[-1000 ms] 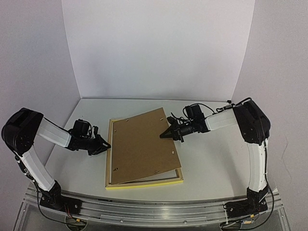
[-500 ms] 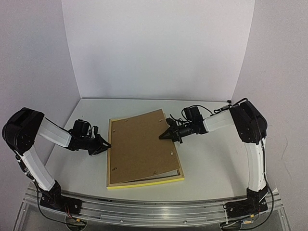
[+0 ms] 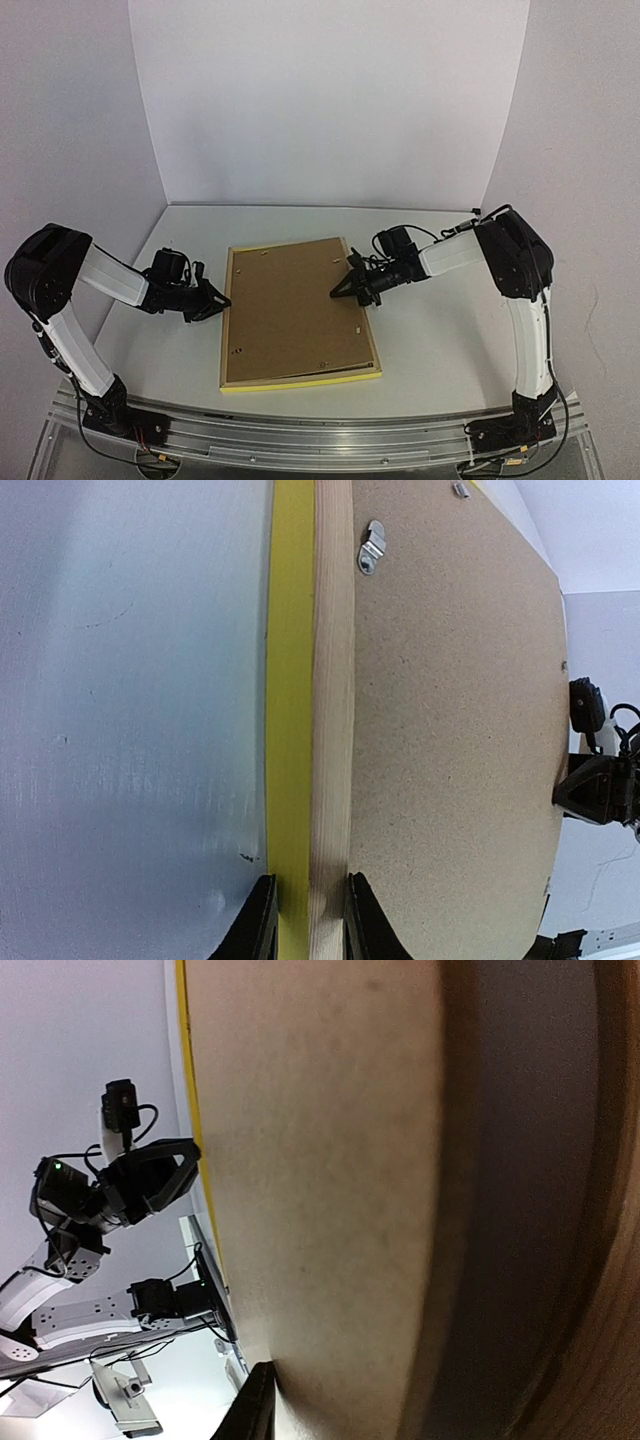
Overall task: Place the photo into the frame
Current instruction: Place the photo frame item in the photo frame.
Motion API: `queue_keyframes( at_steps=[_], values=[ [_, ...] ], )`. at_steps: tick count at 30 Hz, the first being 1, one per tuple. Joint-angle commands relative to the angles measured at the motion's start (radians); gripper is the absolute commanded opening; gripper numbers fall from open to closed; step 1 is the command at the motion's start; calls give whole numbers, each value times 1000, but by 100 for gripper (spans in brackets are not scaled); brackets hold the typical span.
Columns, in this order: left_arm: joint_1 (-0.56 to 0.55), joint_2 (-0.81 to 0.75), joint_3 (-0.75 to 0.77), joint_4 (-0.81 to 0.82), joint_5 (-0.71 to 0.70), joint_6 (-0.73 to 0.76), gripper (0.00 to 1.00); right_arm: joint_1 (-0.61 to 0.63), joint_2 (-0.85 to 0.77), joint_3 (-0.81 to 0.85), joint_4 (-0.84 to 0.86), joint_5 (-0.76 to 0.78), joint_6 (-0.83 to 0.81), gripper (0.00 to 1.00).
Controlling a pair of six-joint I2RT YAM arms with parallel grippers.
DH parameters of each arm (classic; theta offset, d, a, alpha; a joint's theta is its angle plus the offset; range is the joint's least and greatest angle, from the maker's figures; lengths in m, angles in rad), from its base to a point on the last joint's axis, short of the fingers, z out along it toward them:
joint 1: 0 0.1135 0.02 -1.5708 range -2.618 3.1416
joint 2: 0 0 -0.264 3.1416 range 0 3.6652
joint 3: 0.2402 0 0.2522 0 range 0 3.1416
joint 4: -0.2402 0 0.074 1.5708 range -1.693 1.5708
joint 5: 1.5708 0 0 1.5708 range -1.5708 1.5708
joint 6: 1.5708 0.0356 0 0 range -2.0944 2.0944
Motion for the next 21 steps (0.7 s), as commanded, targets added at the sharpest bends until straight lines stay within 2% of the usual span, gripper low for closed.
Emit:
queue_keyframes(
  at_steps=[1,4,5,8,13,15,21],
  values=[
    [-12,38,-16,-93,-1,-3,5,10,-46,-19,-85,84,-30,30],
    [-12,37,-14,-98,-4,1,4,4,-75,-31,-112,115,-29,40],
    [-11,38,-14,-101,-6,0,4,4,-84,-18,-168,146,-50,44],
    [-12,42,-11,-101,-9,-2,4,3,-113,19,-342,262,-121,49],
    [-12,47,-8,-99,-6,-8,4,3,-181,33,-459,387,-156,57],
    [-12,45,-10,-95,-4,-9,4,3,-194,39,-484,407,-160,65],
    [-12,45,-4,-97,6,0,4,3,-194,56,-514,422,-158,68]
  ],
)
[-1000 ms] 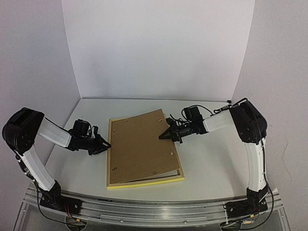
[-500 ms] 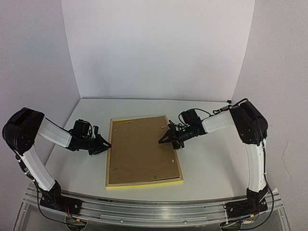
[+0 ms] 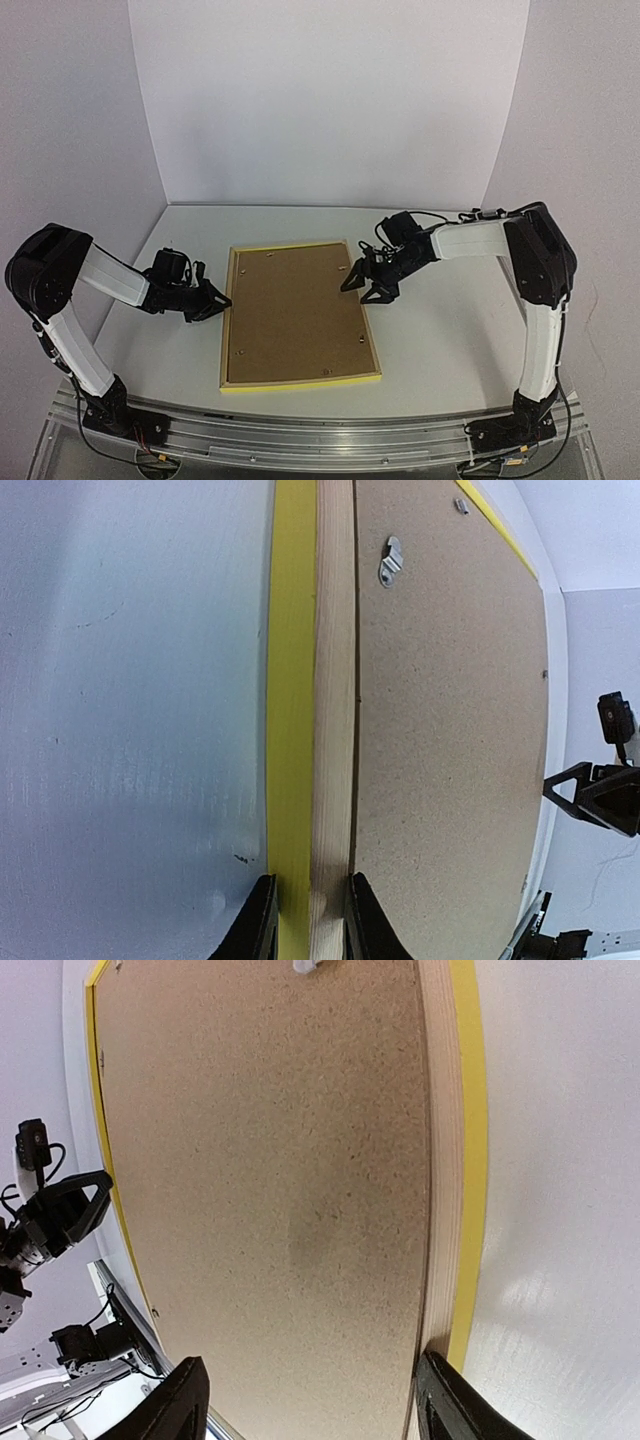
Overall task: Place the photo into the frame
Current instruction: Place the photo frame item in the photo frame.
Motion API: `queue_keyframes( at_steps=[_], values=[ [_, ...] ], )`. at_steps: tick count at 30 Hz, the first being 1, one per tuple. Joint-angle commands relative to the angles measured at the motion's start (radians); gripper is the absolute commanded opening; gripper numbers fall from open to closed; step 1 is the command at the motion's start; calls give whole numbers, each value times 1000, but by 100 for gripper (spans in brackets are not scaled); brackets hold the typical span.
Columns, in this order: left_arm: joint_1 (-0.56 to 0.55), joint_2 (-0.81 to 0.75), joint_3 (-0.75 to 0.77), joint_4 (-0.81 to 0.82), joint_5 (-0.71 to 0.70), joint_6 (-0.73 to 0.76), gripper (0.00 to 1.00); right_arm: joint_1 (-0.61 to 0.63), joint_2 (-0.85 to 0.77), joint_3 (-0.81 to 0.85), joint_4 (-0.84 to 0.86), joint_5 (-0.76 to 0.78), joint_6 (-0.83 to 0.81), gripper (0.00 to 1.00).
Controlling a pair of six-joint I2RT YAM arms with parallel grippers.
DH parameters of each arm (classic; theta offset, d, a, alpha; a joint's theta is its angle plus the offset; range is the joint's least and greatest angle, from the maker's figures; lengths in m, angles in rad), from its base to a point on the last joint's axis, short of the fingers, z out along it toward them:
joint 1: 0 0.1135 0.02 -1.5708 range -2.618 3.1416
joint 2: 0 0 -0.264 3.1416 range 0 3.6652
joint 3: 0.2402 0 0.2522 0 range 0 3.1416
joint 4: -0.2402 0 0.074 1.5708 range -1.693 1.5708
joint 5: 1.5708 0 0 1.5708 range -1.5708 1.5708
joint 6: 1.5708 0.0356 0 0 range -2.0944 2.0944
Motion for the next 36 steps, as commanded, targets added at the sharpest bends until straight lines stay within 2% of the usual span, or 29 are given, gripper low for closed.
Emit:
queue_keyframes(
  at_steps=[1,11,22,27,35,36],
  values=[
    [-6,43,-5,-100,12,-2,4,-5,-33,26,-101,77,-22,68],
    [-5,56,0,-97,29,11,5,36,37,106,-124,53,-31,67],
    [-5,66,12,-100,49,23,6,84,85,178,-203,161,-63,67],
    [-5,67,13,-104,54,31,7,96,120,209,-215,158,-62,67],
    [-5,45,45,-159,22,43,19,111,149,264,-254,221,-67,67],
    [-5,34,50,-174,10,45,24,112,143,274,-264,225,-74,67]
  ],
)
